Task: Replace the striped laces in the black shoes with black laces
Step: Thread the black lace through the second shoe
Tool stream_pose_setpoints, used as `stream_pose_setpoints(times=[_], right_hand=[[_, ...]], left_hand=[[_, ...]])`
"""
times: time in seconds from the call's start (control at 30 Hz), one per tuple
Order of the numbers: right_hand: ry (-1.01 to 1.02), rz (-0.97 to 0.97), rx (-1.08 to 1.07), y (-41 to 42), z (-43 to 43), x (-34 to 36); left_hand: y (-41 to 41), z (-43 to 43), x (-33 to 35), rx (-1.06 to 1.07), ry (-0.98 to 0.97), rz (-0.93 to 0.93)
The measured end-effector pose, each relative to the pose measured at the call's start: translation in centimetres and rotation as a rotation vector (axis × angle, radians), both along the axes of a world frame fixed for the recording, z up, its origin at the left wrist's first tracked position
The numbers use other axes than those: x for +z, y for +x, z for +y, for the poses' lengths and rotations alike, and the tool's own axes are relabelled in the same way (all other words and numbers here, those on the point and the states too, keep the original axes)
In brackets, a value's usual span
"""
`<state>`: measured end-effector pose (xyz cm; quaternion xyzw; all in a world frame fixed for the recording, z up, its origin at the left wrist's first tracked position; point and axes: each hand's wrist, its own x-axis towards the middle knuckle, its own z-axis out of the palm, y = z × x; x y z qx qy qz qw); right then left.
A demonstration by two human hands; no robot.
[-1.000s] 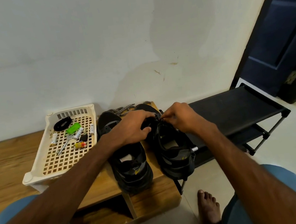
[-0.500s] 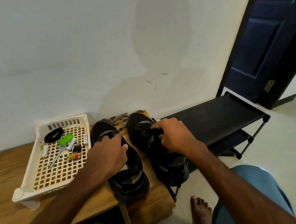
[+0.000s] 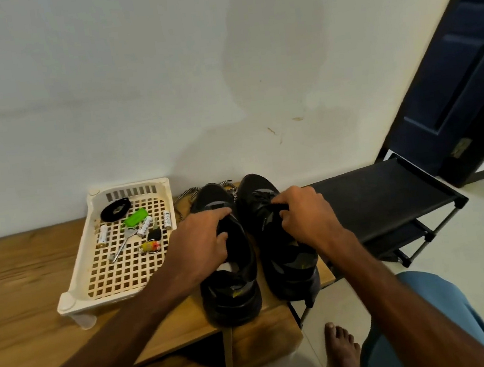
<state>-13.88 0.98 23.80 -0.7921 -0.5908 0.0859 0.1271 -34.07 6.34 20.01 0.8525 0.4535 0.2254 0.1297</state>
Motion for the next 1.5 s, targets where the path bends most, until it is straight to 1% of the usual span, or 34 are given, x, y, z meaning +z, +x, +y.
stream_pose_setpoints(times=[0.1,0.17,0.23,0.3,0.43,0.57,0.7,0.8,0.83,0.9,1.0,1.2,1.3,1.4,1.43,1.5], right_hand=[[0.095,-0.038,-0.024,-1.6,0.2,0.8],[0.21,-0.027,0.001,-3.3,0.8,1.2],[0.248,0.011,0.074,-5.2,1.6,1.2],[0.235,0.035,0.154,-6.7,2.3,0.7],[0.195,0.078,0.251,-8.1,3.3,-0.6],[0.149,0.124,0.272,-8.2,3.9,-1.1],[0.115,0.138,0.288,-8.0,4.3,-1.3],[0.112,0.157,0.285,-7.7,4.4,-1.4],[0.111,0.16,0.286,-7.6,4.4,-1.5],[0.114,0.162,0.286,-7.5,4.4,-1.6],[0.118,0.168,0.289,-7.2,4.4,-1.8],[0.122,0.18,0.31,-7.0,4.5,-2.0],[0.129,0.184,0.317,-7.0,4.5,-2.1],[0.161,0.199,0.306,-6.9,4.6,-2.2],[0.177,0.213,0.294,-6.8,4.6,-2.3],[0.236,0.242,0.261,-6.5,4.8,-2.3]], left_hand=[[-1.2,1.0,0.5,0.018,-0.013,-0.148],[-2.5,2.1,0.8,0.086,0.033,-0.165],[-4.0,3.3,0.9,0.154,0.081,-0.16],[-5.3,4.6,0.9,0.238,0.071,-0.131],[-6.8,6.8,0.6,0.379,-0.004,0.01],[-8.2,7.7,0.4,0.489,-0.047,-0.005],[-8.3,7.7,-0.6,0.492,-0.041,-0.034],[-8.5,8.8,-0.8,0.521,0.056,-0.052],[-8.9,9.5,-1.0,0.55,0.073,-0.038],[-9.7,11.1,-1.4,0.596,0.031,0.031],[-10.3,12.8,-2.4,0.558,-0.072,0.102],[-9.9,14.0,-3.3,0.613,-0.019,0.177],[-9.7,13.9,-3.3,0.655,0.008,0.179],[-9.2,13.5,-2.9,0.668,0.046,0.126],[-8.7,13.2,-2.4,0.645,0.074,0.062],[-6.9,11.8,-1.2,0.504,0.111,-0.15]])
